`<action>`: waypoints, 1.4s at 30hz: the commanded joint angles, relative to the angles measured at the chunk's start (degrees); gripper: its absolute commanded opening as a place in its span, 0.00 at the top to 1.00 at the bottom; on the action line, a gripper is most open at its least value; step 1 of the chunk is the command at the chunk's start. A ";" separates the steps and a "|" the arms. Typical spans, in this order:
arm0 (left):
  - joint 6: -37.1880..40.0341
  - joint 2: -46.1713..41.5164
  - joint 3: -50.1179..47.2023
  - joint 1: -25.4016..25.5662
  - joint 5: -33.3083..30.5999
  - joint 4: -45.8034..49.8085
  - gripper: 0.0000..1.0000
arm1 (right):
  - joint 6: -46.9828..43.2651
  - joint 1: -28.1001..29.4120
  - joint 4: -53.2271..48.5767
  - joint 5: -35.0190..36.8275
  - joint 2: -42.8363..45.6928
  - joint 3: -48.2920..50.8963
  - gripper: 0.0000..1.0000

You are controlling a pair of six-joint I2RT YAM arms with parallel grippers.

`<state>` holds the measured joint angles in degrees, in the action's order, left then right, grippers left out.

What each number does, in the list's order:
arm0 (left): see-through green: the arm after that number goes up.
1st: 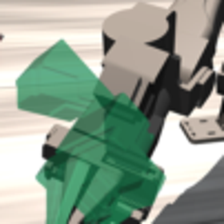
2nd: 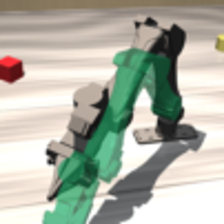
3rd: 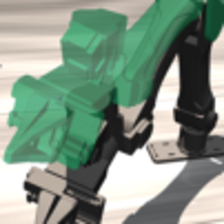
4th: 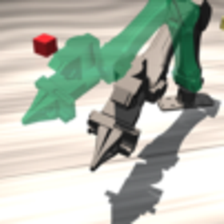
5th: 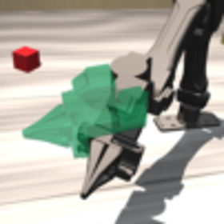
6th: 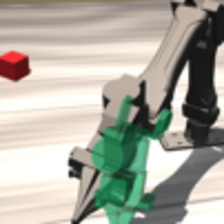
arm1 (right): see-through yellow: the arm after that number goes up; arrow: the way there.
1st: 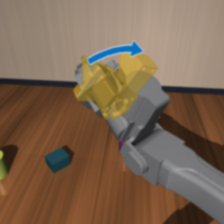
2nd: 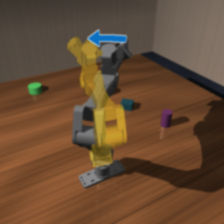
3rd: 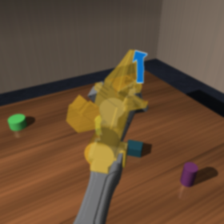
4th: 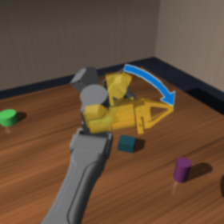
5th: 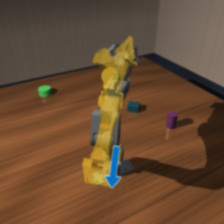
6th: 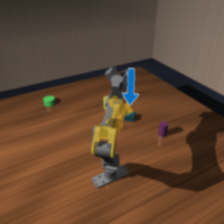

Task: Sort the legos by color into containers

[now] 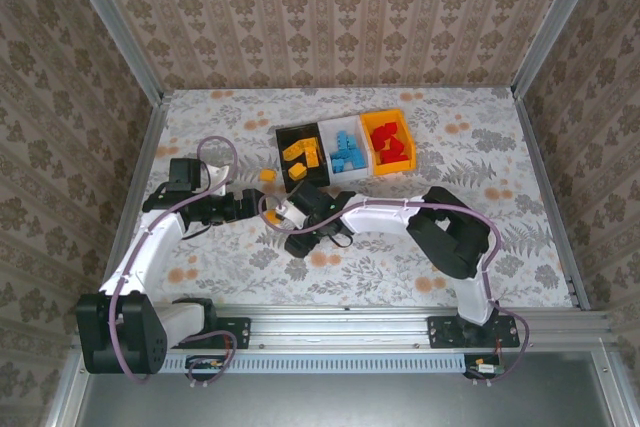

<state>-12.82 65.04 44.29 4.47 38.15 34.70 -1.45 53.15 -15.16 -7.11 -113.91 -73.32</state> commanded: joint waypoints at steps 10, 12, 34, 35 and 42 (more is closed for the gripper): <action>-0.01 0.27 0.91 0.25 0.91 1.34 0.00 | 1.63 0.29 -4.96 5.55 0.87 -0.06 0.65; -0.01 0.27 0.97 0.20 0.93 1.35 0.00 | 1.80 0.16 -4.94 6.36 1.85 0.92 0.65; -0.08 0.27 0.97 0.20 0.72 1.34 0.00 | 11.62 -26.65 -6.09 6.49 22.63 7.57 0.78; -0.02 0.26 0.97 0.25 0.75 1.38 0.00 | 11.90 -27.68 -6.57 7.46 22.64 6.02 0.78; -0.01 0.44 0.87 0.20 0.52 1.51 0.00 | 14.77 -33.03 -5.36 12.26 18.56 -3.45 0.77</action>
<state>-12.82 65.04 44.29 4.47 38.13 34.70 10.81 21.41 -20.69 1.56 -93.45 -73.45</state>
